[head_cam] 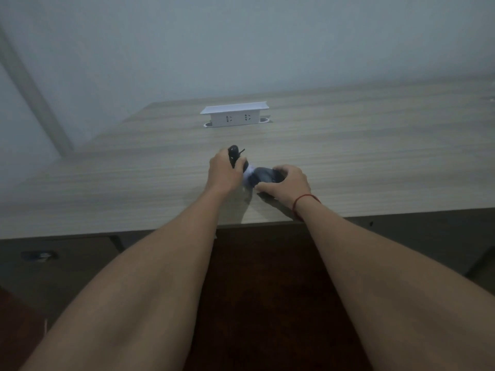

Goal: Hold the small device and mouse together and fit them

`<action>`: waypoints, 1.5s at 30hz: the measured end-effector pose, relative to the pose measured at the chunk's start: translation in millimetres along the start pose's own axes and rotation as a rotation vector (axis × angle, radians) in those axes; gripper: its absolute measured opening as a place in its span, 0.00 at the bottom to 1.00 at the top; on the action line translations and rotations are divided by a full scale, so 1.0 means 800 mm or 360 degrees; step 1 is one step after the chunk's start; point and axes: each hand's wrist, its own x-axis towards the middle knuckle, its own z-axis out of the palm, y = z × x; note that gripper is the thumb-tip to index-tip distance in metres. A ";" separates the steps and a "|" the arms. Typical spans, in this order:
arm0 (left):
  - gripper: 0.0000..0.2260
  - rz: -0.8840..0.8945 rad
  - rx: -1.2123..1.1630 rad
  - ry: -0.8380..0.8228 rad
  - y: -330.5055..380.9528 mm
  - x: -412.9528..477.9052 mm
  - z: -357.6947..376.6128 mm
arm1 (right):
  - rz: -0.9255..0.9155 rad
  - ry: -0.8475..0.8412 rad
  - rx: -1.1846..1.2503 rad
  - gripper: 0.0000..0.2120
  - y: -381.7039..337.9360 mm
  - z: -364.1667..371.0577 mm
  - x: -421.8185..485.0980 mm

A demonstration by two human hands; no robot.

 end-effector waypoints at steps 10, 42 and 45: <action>0.13 -0.0109 -0.0080 0.0023 0.002 0.003 0.000 | -0.0024 0.0004 -0.0052 0.35 -0.001 0.001 -0.004; 0.09 -0.0629 -0.0568 -0.0910 0.013 -0.008 -0.038 | 0.0045 0.0309 -0.0160 0.22 -0.012 0.004 -0.006; 0.13 -0.0538 -0.0351 -0.0483 0.017 -0.006 -0.021 | 0.0023 0.0237 -0.0147 0.24 -0.009 0.003 -0.009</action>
